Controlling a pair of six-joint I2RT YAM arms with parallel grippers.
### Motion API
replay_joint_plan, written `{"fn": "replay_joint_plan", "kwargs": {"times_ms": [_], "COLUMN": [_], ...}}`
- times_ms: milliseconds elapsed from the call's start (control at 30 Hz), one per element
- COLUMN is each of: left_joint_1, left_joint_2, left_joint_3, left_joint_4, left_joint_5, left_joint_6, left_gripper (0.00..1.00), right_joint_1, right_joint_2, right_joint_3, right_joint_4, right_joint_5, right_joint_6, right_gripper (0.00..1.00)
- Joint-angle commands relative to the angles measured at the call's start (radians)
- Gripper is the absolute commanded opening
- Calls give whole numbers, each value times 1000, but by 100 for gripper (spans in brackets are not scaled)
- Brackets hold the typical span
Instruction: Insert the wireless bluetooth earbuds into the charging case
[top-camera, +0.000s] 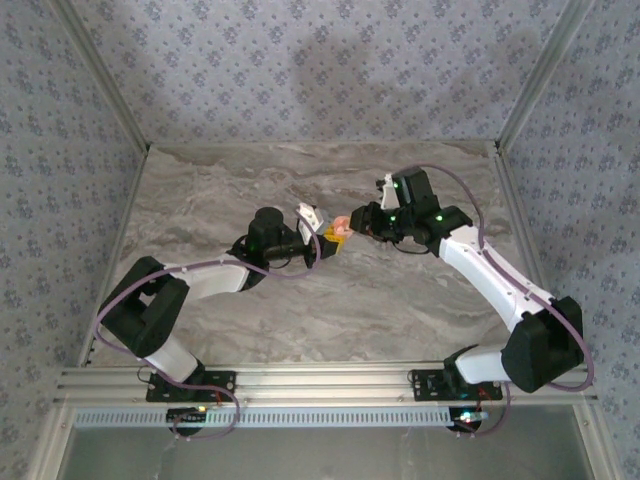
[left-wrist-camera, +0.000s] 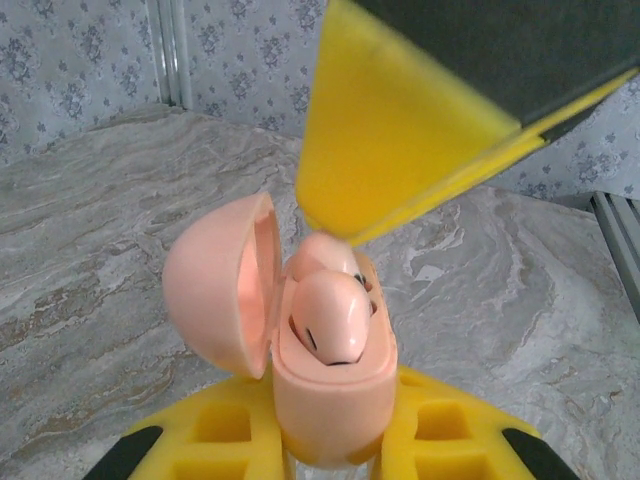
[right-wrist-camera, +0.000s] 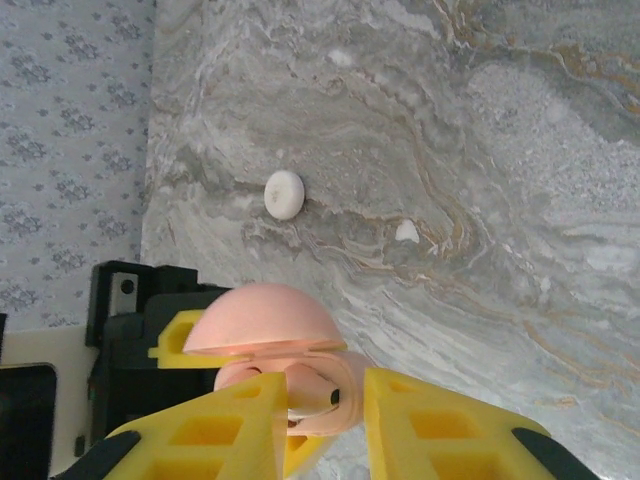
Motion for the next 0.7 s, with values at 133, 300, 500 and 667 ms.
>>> {"fn": "replay_joint_plan", "kwargs": {"times_ms": [133, 300, 500, 667], "left_joint_1": [-8, -8, -8, -8], "left_joint_2": [-44, -52, -60, -75], "left_joint_3": [16, 14, 25, 30], "left_joint_4": [30, 30, 15, -1], "left_joint_5": [17, 24, 59, 81], "left_joint_6": [2, 4, 23, 52], "left_gripper": [4, 4, 4, 4], "right_joint_1": [3, 2, 3, -19], "right_joint_2": [-35, -27, -87, -163], "right_joint_3": [50, 120, 147, 160], "right_joint_4": [-81, -81, -59, -111], "right_joint_5": [29, 74, 111, 42], "right_joint_6": [-32, -89, -349, -583], "right_gripper": [31, 37, 43, 46]}}
